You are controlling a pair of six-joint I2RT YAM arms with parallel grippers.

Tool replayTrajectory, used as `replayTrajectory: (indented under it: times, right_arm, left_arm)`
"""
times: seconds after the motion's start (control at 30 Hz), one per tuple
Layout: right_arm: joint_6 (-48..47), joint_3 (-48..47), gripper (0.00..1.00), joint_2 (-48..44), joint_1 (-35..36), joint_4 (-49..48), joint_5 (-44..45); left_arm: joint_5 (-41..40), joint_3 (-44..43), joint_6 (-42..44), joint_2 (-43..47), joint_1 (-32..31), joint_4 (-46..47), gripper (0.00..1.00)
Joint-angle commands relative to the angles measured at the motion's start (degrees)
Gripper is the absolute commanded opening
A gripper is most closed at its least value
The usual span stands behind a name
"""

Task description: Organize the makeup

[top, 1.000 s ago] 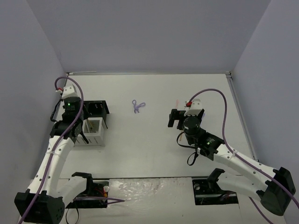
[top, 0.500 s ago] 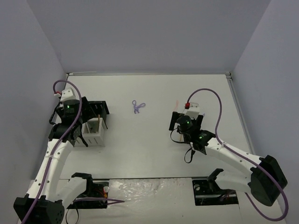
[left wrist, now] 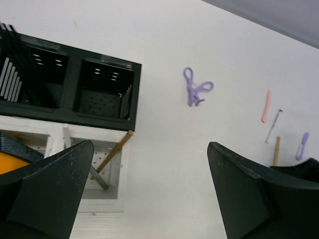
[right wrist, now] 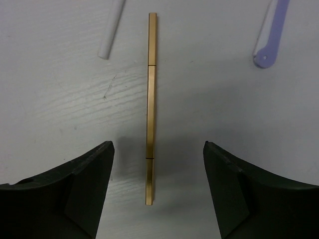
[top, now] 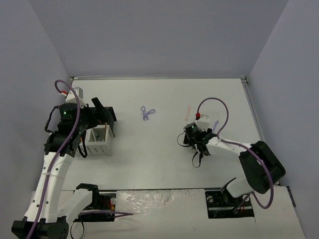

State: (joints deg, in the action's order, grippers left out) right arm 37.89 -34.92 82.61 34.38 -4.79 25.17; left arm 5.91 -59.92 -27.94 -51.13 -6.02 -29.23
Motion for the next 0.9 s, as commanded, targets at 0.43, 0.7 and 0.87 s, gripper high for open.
replayTrajectory:
  times: [0.43,0.7,0.87]
  right_arm:
    - [3.0,0.1,0.0,-0.3,-2.3,-2.9,1.1]
    - [-8.1,-0.2,0.0,-16.2,7.0,-5.6,0.0]
    - [-15.2,2.3,0.0,-23.4,13.3,-21.1,-12.7]
  left_arm:
    - [8.1,-1.3,-4.8,-1.5,-6.1,5.9,0.97]
    - [8.9,-4.1,-8.5,-5.0,-16.0,9.3,0.97]
    - [9.6,-4.4,-11.9,-9.0,-22.4,14.7,0.97]
